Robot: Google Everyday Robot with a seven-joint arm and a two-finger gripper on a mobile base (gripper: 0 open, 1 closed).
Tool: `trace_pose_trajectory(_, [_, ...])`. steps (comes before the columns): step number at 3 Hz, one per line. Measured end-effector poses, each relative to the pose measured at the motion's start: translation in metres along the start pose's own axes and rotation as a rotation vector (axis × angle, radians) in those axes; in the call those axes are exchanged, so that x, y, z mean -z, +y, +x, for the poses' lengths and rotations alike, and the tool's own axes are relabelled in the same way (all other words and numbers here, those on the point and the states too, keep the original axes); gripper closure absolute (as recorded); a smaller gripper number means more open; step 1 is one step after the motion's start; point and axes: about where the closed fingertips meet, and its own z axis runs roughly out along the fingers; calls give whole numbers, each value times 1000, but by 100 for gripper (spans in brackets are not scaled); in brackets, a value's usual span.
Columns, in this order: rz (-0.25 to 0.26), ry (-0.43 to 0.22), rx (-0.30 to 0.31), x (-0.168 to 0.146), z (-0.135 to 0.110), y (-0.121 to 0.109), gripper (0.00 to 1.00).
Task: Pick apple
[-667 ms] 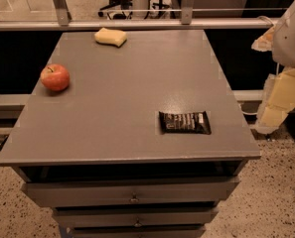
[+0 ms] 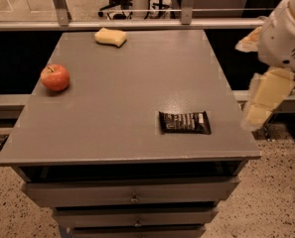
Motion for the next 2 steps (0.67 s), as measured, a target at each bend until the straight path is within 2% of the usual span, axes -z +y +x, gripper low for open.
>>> trace_pose_trajectory(1, [-79, -188, 117, -44, -68, -4, 0])
trace_pose_trajectory(2, [-136, -324, 200, -79, -130, 0, 0])
